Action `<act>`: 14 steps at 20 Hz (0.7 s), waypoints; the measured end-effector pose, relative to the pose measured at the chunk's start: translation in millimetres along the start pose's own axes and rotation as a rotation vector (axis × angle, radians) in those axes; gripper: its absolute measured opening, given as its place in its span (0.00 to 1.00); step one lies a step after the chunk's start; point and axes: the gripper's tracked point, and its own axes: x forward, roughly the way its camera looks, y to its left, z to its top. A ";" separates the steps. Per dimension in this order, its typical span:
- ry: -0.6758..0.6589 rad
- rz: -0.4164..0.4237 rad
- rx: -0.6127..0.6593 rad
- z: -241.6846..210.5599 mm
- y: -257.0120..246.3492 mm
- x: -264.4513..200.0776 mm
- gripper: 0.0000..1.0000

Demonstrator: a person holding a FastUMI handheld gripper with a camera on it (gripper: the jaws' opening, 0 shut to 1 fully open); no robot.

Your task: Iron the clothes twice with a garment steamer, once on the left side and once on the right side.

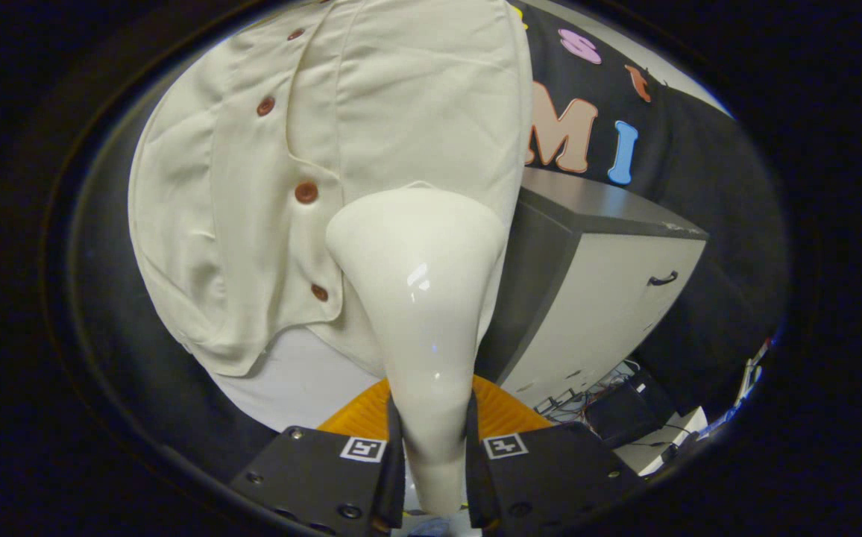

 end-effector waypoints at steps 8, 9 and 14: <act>0.064 -0.012 0.017 -38.3 -5.3 14.0 0.33; 0.075 -0.013 0.011 -43.4 -6.1 15.8 0.33; 0.106 -0.009 0.012 -60.8 -7.2 20.1 0.33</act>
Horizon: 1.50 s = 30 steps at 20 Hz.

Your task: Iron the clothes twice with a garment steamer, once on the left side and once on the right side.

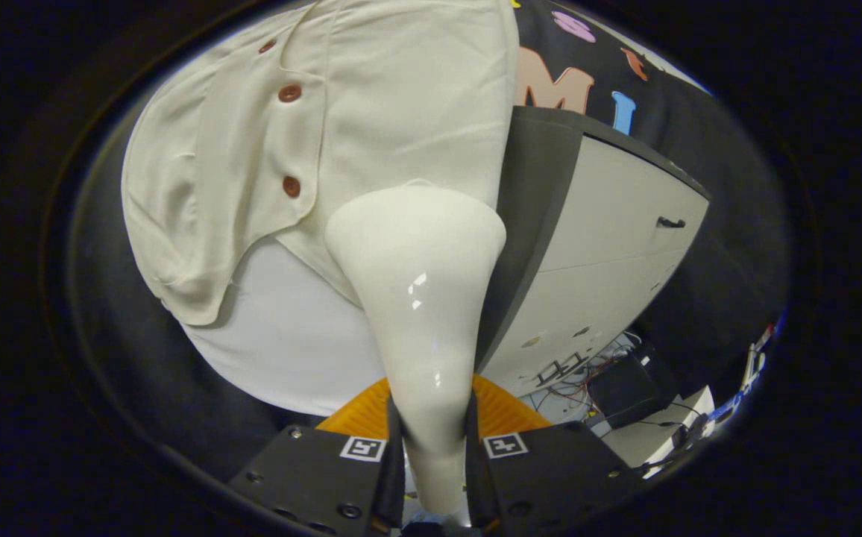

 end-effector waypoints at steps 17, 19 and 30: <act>-0.110 0.017 -0.010 -6.1 -10.8 -113.4 0.33; -0.135 -0.001 -0.031 2.2 -14.9 -137.4 0.33; -0.382 0.095 -0.046 68.0 -6.5 -246.3 0.33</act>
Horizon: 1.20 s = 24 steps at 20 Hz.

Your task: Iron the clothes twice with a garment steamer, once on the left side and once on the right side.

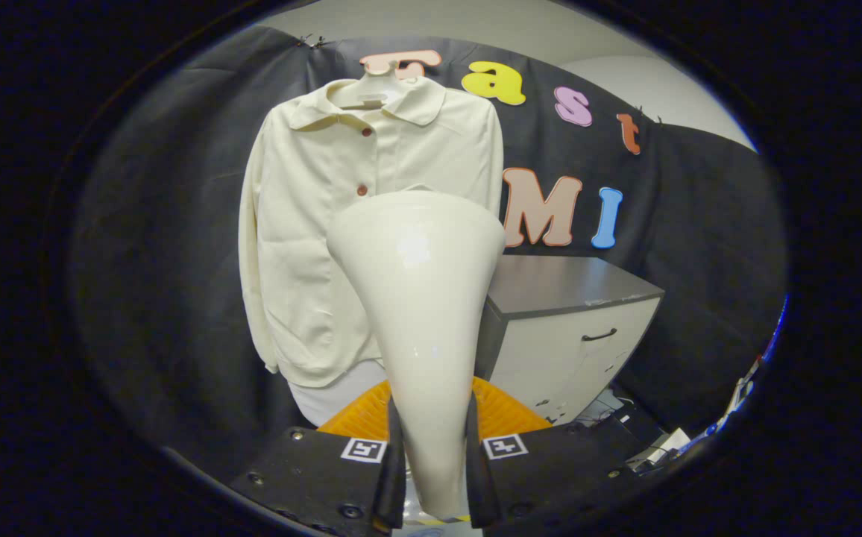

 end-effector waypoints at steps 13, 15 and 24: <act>-0.123 0.087 0.042 23.6 -30.8 -52.8 0.33; -0.155 0.104 0.035 17.9 -36.1 -62.6 0.33; -0.167 0.117 0.041 -1.9 -56.5 -72.1 0.33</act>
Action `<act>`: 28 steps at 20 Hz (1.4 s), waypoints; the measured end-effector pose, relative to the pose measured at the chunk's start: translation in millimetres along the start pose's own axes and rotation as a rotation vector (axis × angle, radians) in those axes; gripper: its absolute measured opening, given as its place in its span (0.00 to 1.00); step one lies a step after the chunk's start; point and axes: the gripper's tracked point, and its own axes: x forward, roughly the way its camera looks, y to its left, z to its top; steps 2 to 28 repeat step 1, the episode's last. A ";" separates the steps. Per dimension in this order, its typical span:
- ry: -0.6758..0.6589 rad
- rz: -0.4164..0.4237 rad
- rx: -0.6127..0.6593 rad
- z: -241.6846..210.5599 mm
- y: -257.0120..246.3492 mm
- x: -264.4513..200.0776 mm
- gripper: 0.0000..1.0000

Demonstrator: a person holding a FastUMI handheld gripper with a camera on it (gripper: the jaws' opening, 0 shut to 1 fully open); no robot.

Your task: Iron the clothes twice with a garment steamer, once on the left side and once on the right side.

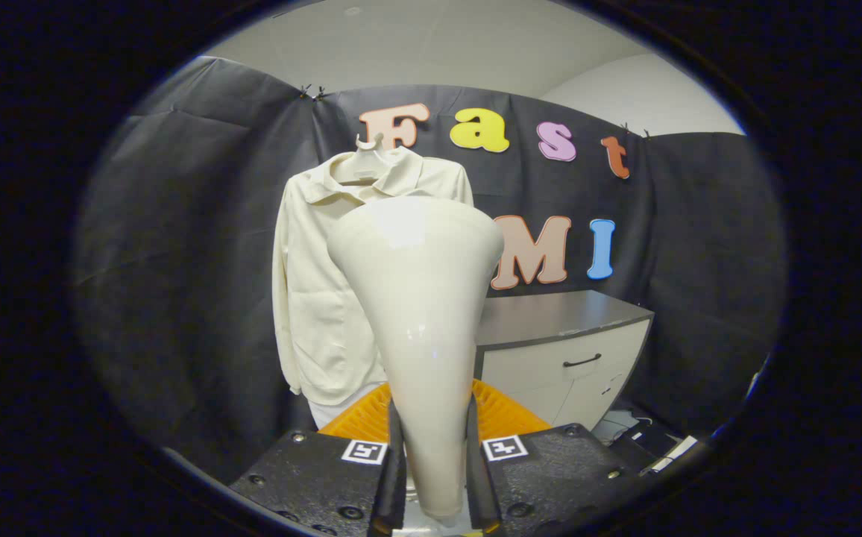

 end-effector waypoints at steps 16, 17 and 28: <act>-0.002 0.001 0.004 1.9 -2.7 -1.0 0.33; -0.002 0.001 0.004 1.9 -2.7 -1.0 0.33; -0.002 0.001 0.004 1.9 -2.7 -1.0 0.33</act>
